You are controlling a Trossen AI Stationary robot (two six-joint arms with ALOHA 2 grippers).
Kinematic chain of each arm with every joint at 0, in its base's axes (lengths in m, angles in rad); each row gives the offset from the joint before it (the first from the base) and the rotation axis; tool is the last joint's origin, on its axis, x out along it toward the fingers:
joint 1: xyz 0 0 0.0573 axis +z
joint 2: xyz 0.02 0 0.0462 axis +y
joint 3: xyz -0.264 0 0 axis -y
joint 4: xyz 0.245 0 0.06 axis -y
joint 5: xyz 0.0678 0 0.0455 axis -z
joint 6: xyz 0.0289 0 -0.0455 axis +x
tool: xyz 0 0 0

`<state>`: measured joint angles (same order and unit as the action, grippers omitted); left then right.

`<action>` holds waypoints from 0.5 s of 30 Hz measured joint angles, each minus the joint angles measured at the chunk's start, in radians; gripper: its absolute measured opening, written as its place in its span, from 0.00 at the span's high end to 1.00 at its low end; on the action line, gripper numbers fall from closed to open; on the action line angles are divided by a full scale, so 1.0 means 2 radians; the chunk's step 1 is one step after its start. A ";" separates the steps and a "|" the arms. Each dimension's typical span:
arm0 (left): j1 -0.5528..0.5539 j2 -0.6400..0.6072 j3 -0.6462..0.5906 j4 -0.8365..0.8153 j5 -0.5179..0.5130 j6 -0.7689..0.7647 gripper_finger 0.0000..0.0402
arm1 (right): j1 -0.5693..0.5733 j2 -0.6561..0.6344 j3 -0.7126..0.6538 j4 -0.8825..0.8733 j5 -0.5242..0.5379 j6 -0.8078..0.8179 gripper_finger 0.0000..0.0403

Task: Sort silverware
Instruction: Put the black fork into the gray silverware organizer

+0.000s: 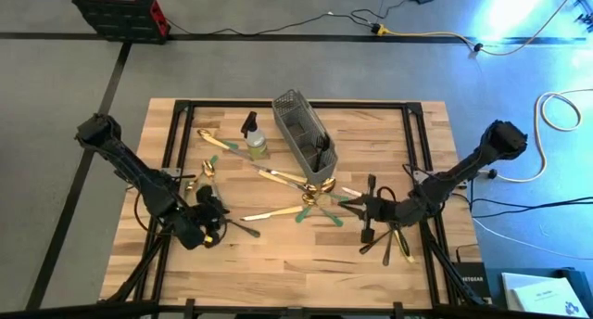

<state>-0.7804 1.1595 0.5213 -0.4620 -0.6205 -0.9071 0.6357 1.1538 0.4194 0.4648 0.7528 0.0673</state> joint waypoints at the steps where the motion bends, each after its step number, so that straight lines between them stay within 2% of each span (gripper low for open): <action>1: 0.000 0.000 0.000 -0.001 0.006 0.011 0.72 | 0.005 0.003 0.000 -0.002 0.001 0.005 1.00; 7: 0.018 0.014 0.000 0.000 0.031 0.060 0.72 | 0.013 0.039 0.000 -0.003 0.009 0.018 1.00; 15: 0.038 0.089 0.000 0.032 0.074 0.101 0.72 | 0.013 0.094 0.000 -0.002 0.009 0.067 1.00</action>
<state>-0.7040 1.3374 0.5217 -0.3985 -0.4717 -0.7050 0.6617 1.3410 0.4194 0.4610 0.7700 0.2009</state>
